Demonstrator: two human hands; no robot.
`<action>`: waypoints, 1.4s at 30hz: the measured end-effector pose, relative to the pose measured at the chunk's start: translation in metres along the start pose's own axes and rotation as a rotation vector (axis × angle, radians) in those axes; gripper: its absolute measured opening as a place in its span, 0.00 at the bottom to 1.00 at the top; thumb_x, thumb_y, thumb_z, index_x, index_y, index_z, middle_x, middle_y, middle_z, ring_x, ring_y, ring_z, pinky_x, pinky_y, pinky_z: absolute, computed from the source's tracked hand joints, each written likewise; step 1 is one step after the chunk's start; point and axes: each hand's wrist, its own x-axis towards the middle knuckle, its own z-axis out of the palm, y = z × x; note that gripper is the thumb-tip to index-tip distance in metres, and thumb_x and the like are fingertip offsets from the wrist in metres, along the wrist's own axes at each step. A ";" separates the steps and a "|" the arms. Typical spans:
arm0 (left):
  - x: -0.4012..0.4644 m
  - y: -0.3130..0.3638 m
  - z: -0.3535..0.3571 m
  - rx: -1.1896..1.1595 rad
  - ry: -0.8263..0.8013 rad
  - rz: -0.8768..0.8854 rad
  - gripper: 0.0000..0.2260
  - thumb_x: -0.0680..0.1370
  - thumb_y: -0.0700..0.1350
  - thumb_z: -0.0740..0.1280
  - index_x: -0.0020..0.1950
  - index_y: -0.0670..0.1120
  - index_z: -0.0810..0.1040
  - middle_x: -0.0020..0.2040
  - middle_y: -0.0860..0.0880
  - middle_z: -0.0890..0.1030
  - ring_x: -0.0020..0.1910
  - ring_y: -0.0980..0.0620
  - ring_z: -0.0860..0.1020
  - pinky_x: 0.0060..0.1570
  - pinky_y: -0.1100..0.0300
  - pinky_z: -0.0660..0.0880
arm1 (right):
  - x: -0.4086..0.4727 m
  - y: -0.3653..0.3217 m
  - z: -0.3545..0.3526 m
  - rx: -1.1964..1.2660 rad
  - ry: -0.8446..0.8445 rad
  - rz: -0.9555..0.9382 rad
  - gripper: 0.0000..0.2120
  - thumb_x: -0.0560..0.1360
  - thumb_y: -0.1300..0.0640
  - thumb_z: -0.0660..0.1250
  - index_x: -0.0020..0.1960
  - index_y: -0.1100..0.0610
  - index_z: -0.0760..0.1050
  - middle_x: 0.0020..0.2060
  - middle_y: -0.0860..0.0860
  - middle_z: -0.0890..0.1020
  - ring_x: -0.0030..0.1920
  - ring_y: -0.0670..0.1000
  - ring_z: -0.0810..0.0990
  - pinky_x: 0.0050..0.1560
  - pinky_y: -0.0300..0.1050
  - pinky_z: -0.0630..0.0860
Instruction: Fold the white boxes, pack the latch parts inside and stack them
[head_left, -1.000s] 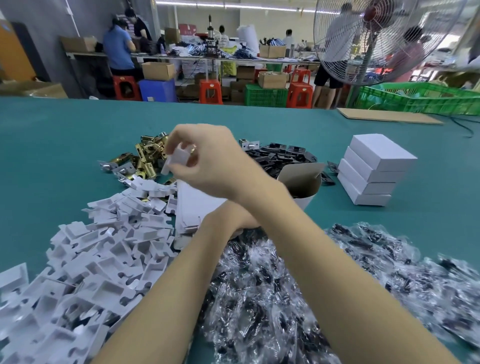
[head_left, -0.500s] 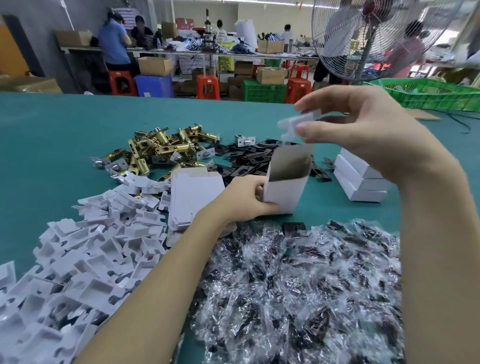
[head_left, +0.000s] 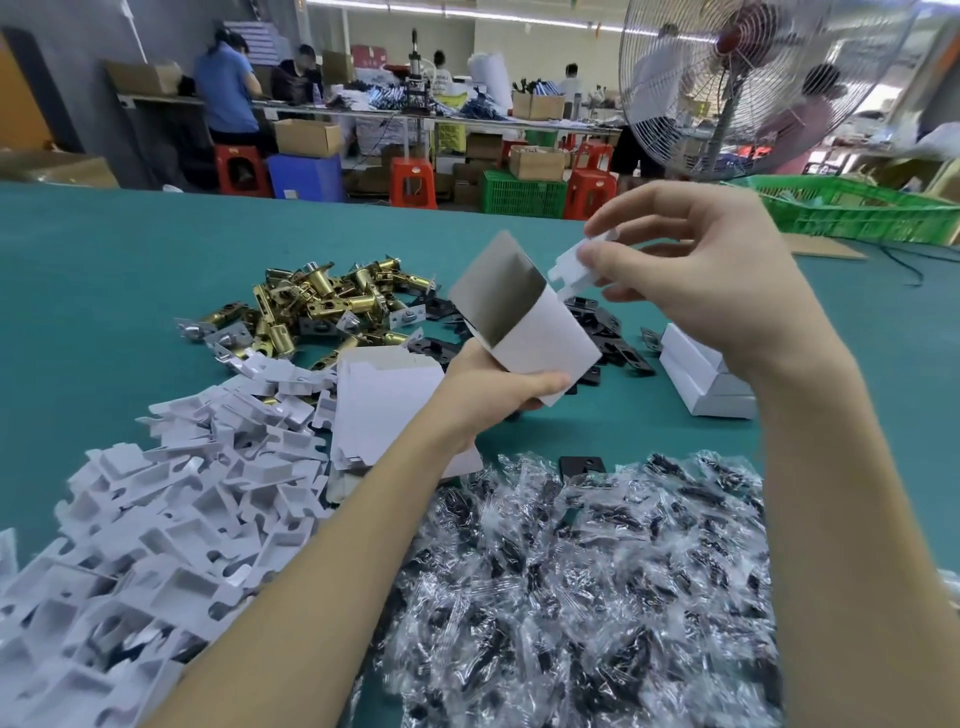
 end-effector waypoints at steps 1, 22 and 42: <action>-0.001 -0.002 0.002 0.034 0.000 0.009 0.11 0.70 0.39 0.81 0.48 0.48 0.84 0.42 0.51 0.87 0.42 0.51 0.85 0.45 0.55 0.84 | 0.000 0.000 0.003 -0.026 0.023 -0.002 0.04 0.74 0.55 0.78 0.47 0.52 0.86 0.40 0.49 0.87 0.38 0.50 0.88 0.44 0.48 0.86; -0.007 0.005 -0.001 0.521 -0.030 0.012 0.18 0.70 0.46 0.79 0.56 0.41 0.81 0.51 0.45 0.84 0.51 0.47 0.81 0.53 0.46 0.80 | 0.001 0.006 0.038 -0.722 -0.225 -0.066 0.12 0.75 0.65 0.67 0.49 0.55 0.88 0.37 0.54 0.82 0.43 0.55 0.78 0.45 0.46 0.78; -0.002 0.012 -0.013 0.153 -0.147 -0.133 0.17 0.72 0.39 0.79 0.54 0.51 0.77 0.51 0.48 0.85 0.48 0.47 0.86 0.45 0.48 0.85 | -0.007 0.071 0.020 -0.858 -0.657 0.454 0.06 0.73 0.48 0.72 0.38 0.46 0.81 0.30 0.43 0.84 0.38 0.45 0.84 0.49 0.46 0.82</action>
